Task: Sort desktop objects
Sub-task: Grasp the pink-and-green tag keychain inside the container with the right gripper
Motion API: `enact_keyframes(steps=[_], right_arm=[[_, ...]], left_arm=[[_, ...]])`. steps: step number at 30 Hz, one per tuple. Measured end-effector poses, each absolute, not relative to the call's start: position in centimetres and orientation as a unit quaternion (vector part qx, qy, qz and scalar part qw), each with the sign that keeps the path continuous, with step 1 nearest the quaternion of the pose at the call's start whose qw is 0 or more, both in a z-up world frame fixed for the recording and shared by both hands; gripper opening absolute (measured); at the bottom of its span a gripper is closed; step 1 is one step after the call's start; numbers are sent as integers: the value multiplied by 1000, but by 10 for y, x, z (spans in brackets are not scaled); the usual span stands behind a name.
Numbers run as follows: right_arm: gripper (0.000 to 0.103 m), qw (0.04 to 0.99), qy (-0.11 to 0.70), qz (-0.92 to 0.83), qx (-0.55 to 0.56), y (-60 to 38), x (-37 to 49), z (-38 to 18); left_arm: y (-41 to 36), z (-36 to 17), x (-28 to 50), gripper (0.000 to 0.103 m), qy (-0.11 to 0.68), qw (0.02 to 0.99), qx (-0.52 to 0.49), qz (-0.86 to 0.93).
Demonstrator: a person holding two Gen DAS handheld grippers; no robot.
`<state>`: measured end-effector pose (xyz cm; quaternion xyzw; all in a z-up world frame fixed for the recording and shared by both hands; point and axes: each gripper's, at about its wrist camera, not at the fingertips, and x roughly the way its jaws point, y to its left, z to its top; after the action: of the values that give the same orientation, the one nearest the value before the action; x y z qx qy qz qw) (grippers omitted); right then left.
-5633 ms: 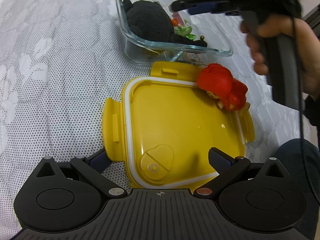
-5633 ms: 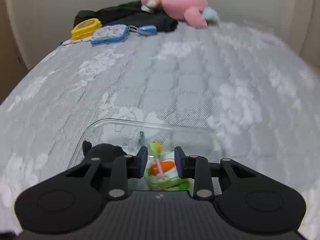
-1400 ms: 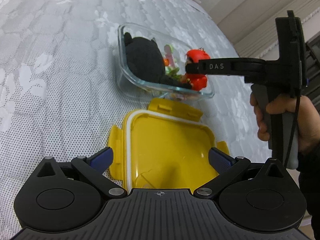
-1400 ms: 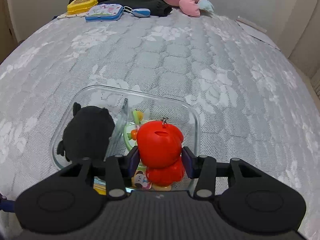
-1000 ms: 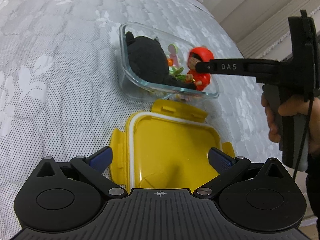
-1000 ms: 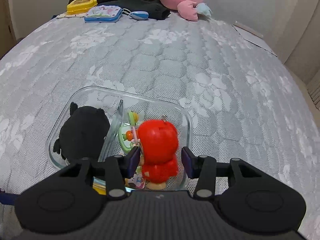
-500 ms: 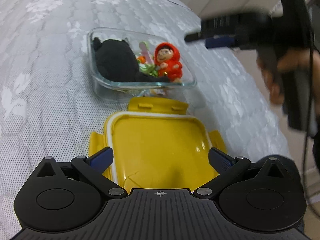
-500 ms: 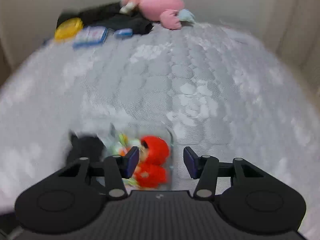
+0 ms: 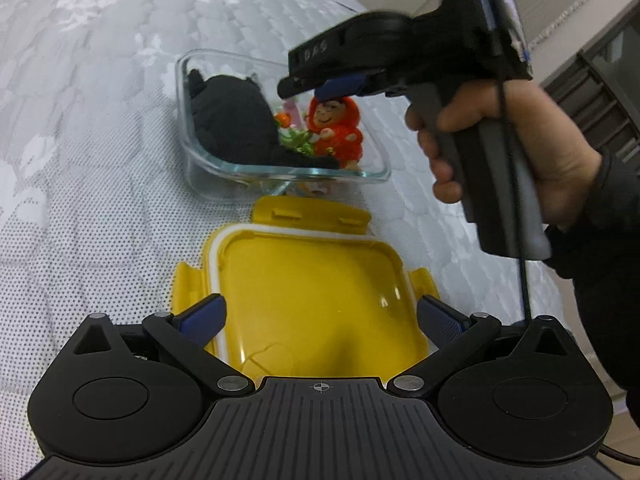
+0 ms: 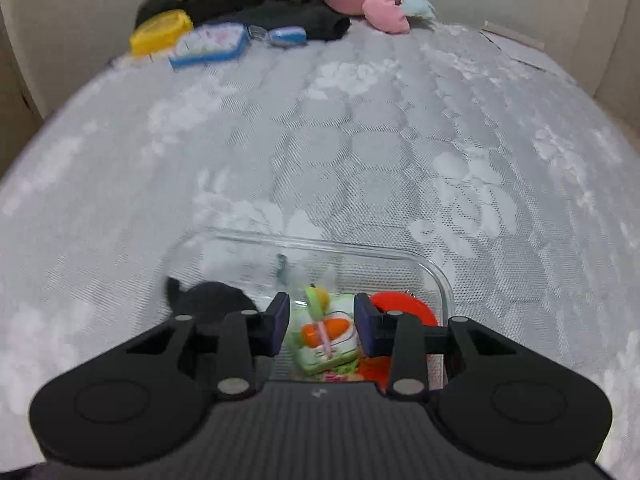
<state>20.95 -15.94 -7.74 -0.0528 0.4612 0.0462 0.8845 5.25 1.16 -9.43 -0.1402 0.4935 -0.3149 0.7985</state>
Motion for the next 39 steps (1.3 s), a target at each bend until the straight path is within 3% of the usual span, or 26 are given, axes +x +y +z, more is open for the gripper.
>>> enact_keyframes(steps=[1, 7, 11, 20, 24, 28, 33, 39], right_arm=[[11, 880, 469, 50, -54, -159, 212, -81], [11, 902, 419, 100, -35, -172, 194, -47], [10, 902, 404, 123, -86, -171, 187, -28], [6, 864, 432, 168, -198, -150, 176, -79], [6, 839, 415, 171, -308, -139, 162, -99], [14, 853, 436, 182, -221, -156, 169, -84], [14, 894, 425, 133, -51, -187, 188, -54], [19, 894, 437, 90, 40, -196, 222, -68]], left_arm=[[12, -94, 53, 103, 493, 798, -143, -315], [14, -93, 53, 103, 493, 797, -149, -317], [11, -94, 52, 103, 497, 797, -136, -315], [7, -97, 50, 103, 500, 800, -120, -309], [5, -99, 50, 103, 504, 798, -112, -310], [5, -97, 48, 103, 500, 799, -112, -314], [2, -97, 47, 103, 501, 798, -104, -318], [0, -99, 46, 103, 504, 798, -95, -318]])
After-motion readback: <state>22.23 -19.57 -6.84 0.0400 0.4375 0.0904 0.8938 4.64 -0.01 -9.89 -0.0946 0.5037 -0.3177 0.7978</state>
